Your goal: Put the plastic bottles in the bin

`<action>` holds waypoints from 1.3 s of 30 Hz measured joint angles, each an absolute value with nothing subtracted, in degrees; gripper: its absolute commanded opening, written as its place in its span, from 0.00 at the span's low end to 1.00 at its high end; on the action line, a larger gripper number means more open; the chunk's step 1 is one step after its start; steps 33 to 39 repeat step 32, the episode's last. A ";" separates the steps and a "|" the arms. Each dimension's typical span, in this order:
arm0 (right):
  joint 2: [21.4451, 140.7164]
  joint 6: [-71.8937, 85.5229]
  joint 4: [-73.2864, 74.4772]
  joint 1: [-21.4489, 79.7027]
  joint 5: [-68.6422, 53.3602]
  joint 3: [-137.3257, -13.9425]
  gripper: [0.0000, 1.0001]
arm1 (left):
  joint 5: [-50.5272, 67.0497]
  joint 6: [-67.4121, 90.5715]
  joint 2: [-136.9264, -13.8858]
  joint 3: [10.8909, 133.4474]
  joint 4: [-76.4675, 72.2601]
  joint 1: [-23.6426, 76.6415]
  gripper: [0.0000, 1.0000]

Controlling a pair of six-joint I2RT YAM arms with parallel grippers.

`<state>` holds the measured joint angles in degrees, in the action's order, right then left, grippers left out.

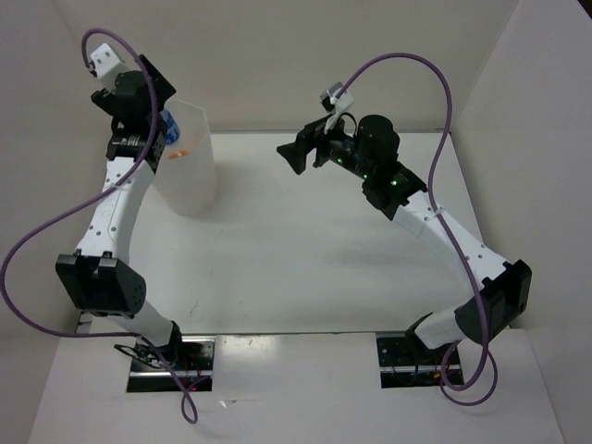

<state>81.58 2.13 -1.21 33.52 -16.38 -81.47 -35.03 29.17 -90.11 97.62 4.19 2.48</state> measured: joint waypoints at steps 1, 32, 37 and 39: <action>81.62 2.35 -1.19 33.50 -15.27 -81.38 0.99 | -34.94 28.82 -91.20 97.62 5.06 2.24 1.00; 93.51 28.14 22.87 23.18 15.64 -84.40 0.99 | -17.72 34.81 -68.60 82.98 23.59 9.43 1.00; 93.51 28.14 22.87 23.18 15.64 -84.40 0.99 | -17.72 34.81 -68.60 82.98 23.59 9.43 1.00; 93.51 28.14 22.87 23.18 15.64 -84.40 0.99 | -17.72 34.81 -68.60 82.98 23.59 9.43 1.00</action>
